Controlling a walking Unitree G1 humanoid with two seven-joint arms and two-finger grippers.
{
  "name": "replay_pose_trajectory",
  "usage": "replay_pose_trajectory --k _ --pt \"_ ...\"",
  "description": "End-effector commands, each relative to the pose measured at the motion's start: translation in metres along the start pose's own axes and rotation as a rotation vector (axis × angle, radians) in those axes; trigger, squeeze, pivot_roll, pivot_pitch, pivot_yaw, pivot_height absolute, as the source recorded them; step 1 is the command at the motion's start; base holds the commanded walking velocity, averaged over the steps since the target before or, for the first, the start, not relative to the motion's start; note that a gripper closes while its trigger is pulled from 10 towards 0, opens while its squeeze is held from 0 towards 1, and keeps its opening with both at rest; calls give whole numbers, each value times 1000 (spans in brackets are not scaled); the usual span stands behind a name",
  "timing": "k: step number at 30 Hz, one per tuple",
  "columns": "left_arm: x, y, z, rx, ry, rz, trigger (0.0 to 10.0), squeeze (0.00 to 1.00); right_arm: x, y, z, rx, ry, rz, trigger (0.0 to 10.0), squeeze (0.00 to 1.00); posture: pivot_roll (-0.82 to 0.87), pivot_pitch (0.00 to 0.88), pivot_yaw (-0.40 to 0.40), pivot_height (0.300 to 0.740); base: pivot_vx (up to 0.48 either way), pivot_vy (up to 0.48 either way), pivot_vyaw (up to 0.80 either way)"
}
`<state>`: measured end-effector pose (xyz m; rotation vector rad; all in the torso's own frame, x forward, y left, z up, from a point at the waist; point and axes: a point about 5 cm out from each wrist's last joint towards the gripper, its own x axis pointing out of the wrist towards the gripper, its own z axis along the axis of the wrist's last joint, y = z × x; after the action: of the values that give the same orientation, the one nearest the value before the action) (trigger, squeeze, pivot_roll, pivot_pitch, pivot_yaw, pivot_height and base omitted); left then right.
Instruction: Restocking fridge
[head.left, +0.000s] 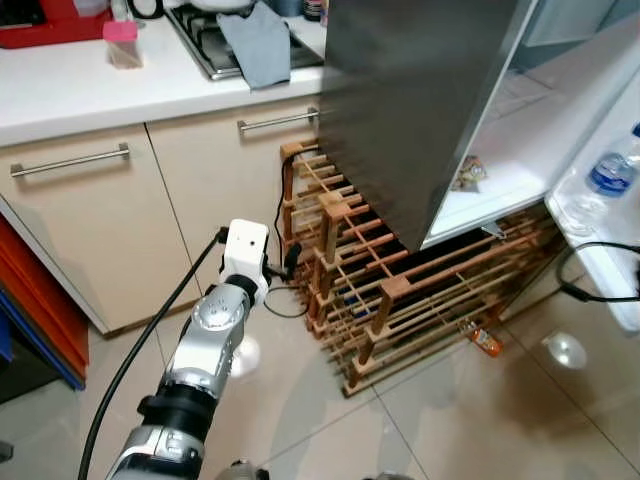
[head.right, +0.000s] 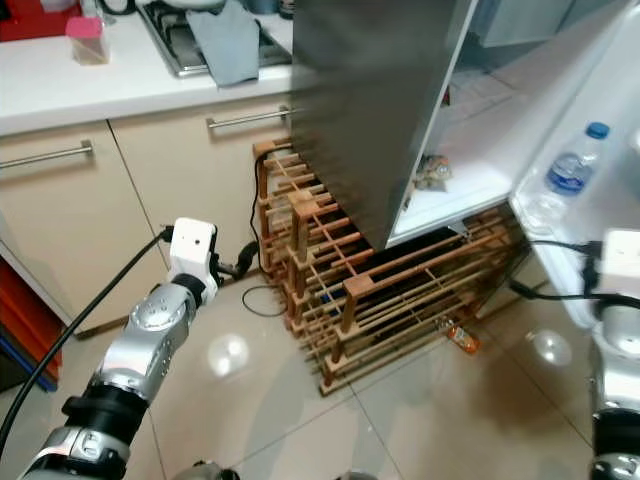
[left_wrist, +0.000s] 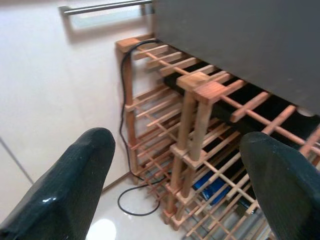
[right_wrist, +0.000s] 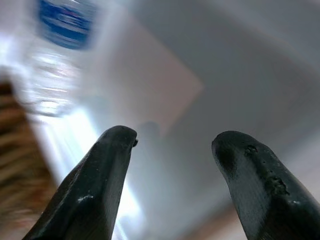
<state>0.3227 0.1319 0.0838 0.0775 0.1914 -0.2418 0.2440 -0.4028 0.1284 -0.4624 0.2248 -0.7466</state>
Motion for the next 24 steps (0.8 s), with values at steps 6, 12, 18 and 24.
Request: replay_pose_trajectory --k 6,12,18,24 --pt "3 -1 -1 8 13 -22 10000 0 3 -38 5 -27 -59 -195 10000 0 -124 0 -15 740 0 0 0" --pt "6 -1 1 11 10 -23 10000 0 -30 80 60 298 -299 346 10000 0 -122 0 -7 740 0 0 0" --pt "4 14 -2 58 2 142 10000 0 -85 171 83 405 -338 748 10000 0 -110 0 -10 740 0 0 103" --pt "-1 27 -2 -15 -22 303 10000 0 -113 198 54 543 -111 879 10000 0 -90 0 -23 740 0 0 598"
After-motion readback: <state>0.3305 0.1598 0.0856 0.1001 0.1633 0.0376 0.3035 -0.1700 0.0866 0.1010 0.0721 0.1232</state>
